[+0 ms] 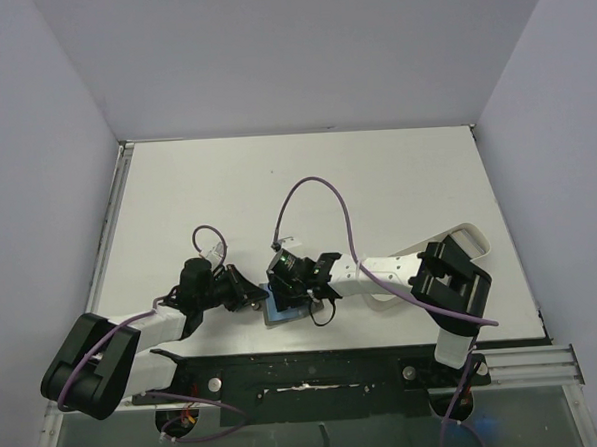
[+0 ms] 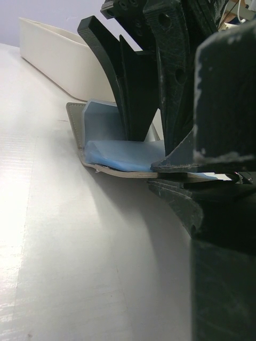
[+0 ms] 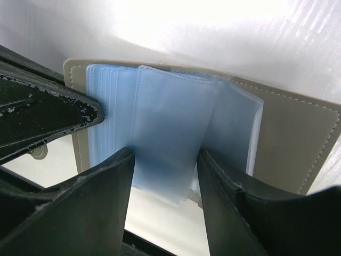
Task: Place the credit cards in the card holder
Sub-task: Turn over the card slot in the card holder.
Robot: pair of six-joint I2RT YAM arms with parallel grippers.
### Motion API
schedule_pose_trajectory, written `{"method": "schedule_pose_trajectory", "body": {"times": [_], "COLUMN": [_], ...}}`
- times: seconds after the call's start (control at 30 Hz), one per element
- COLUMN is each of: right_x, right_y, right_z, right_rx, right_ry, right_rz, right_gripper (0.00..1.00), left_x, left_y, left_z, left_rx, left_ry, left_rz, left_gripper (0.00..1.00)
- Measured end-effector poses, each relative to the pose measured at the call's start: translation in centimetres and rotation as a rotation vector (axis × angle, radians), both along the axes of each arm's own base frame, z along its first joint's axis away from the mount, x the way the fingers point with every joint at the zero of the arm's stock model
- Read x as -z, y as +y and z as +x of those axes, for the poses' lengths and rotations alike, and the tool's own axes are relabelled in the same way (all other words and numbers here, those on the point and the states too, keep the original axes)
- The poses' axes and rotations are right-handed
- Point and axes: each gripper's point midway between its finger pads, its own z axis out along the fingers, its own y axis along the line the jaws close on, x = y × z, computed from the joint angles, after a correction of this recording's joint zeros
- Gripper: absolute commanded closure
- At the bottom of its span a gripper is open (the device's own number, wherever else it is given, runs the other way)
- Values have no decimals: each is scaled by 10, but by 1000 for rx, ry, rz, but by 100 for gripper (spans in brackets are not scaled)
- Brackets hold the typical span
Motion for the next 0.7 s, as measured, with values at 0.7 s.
{"method": "schedule_pose_trajectory", "body": {"times": [0.7], "right_x": [6], "right_y": [-2], "right_z": [3], "right_rx": [24], "right_ry": [-13], "right_rz": [33], "right_gripper": [62], "left_x": [6], "left_y": [-7], "left_z": [6], "left_rx": [0], "left_ry": [10], "left_rz": [-33], "left_gripper": [82]}}
